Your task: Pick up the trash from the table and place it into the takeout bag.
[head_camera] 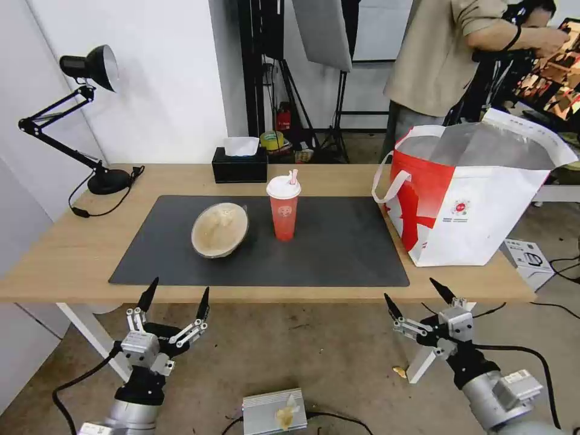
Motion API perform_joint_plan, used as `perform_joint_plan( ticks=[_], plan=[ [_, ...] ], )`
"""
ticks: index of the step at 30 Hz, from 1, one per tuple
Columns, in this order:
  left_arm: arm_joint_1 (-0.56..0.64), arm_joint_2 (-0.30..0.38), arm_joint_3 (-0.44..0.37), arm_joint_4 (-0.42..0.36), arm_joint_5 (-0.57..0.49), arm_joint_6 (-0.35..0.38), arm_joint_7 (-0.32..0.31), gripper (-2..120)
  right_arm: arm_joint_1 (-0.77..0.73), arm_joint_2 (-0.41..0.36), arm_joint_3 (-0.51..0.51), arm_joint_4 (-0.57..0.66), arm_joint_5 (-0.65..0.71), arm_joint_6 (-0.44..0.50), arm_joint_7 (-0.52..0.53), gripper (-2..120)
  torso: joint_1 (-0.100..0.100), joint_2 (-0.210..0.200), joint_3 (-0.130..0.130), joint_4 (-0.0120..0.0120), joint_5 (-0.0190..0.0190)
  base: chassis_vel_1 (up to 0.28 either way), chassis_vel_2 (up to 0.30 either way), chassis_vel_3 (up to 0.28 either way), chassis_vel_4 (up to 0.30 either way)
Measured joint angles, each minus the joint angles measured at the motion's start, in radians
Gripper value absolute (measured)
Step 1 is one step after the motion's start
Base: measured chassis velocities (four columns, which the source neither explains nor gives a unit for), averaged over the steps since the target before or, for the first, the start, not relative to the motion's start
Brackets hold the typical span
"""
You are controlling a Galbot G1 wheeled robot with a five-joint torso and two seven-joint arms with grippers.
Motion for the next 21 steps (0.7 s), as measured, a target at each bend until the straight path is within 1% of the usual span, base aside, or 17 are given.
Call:
perform_joint_plan(
  ticks=[3,9,13,14,18,19,21],
  plan=[
    [0.001,-0.011,0.001,0.002,0.008,-0.006,0.009,100,0.046,-0.033,-0.03,-0.021,0.008,-0.018,0.012,100,0.0,0.0,0.0,0.0004,0.0001,0.0,0.0,0.0,0.0],
    [-0.004,-0.017,0.006,0.011,0.021,-0.008,0.012,100,0.106,-0.074,-0.072,-0.068,0.003,-0.026,0.017,100,0.0,0.0,0.0,0.0002,0.0002,0.0,0.0,0.0,0.0],
    [-0.007,-0.027,0.008,0.016,0.037,-0.01,0.013,100,0.184,-0.122,-0.119,-0.119,0.016,-0.036,0.022,100,0.0,0.0,0.0,0.0001,0.0002,0.0,0.0,0.0,0.0],
    [-0.007,-0.027,0.008,0.016,0.037,-0.01,0.013,100,0.184,-0.122,-0.119,-0.119,0.016,-0.036,0.022,100,0.0,0.0,0.0,0.0001,0.0002,0.0,0.0,0.0,0.0],
    [-0.007,-0.039,0.008,0.017,0.048,-0.01,0.013,100,0.288,-0.163,-0.189,-0.165,0.038,-0.061,0.037,100,0.0,0.0,0.0,0.0003,0.0001,0.0,0.0,0.0,0.0],
    [-0.007,-0.039,0.008,0.017,0.048,-0.01,0.013,100,0.288,-0.163,-0.189,-0.165,0.038,-0.061,0.037,100,0.0,0.0,0.0,0.0003,0.0001,0.0,0.0,0.0,0.0],
    [-0.005,-0.043,0.007,0.019,0.054,-0.01,0.013,100,0.334,-0.174,-0.221,-0.188,0.043,-0.071,0.04,100,0.0,0.0,0.0,0.0004,0.0001,0.0,0.0,0.0,0.0]
  ],
)
